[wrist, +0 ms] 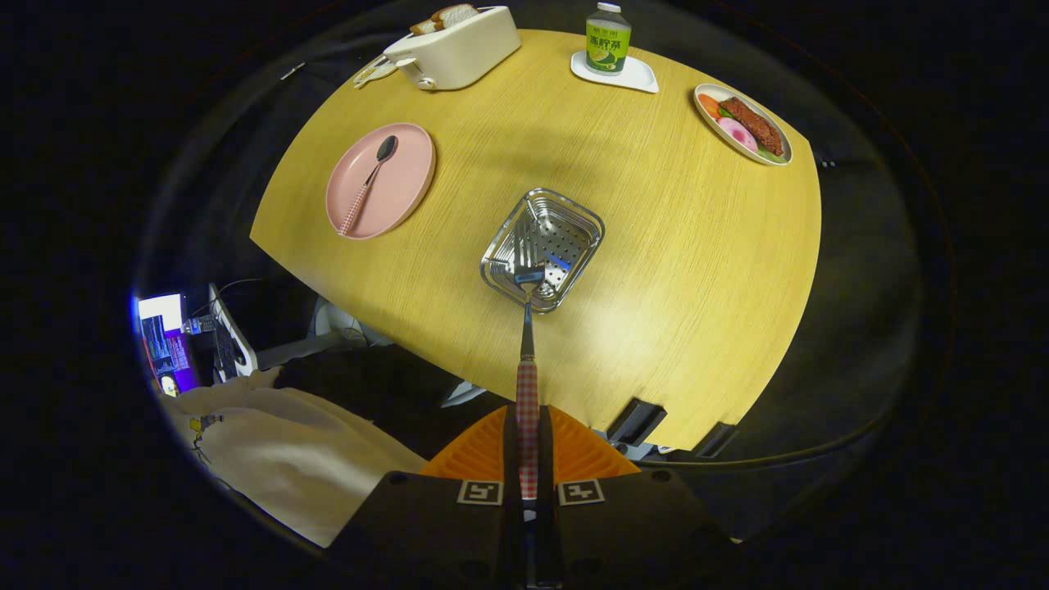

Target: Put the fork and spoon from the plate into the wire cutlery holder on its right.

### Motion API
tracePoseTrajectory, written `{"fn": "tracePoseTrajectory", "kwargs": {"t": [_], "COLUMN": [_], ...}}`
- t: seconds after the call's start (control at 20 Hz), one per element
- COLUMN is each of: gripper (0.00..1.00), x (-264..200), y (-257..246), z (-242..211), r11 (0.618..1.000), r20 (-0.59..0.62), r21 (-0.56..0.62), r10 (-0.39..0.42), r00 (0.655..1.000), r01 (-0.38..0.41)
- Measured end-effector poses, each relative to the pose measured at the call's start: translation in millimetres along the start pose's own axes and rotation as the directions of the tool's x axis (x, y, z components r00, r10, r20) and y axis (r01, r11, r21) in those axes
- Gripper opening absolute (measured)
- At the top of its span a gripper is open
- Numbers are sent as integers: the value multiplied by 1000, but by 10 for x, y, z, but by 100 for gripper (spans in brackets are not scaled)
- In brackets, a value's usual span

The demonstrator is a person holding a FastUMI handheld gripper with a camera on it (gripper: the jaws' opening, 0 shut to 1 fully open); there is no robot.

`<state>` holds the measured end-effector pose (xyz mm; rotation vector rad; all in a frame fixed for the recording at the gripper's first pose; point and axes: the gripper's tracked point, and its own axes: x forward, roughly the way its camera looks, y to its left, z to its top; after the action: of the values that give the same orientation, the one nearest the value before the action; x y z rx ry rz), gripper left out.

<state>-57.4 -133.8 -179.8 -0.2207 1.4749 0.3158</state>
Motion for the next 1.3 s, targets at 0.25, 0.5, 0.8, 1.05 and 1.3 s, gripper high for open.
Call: {"fn": "tracePoseTrajectory", "kwargs": {"t": [0.25,0.5,0.8,1.05,1.3], "gripper": [10,9,10,13,27], "x": [126,231,374,486,496], "y": [-57,-85,-63,-48,-75], "z": [112,218,513,615,702], "r11": [1000,998,995,994,992], "r20": [-149,-279,-286,-310,-273], "r21": [-5,58,100,109,121], "r10": [25,38,54,57,59], "r00": [989,960,957,949,960], "r01": [-26,-23,-26,-24,-26]}}
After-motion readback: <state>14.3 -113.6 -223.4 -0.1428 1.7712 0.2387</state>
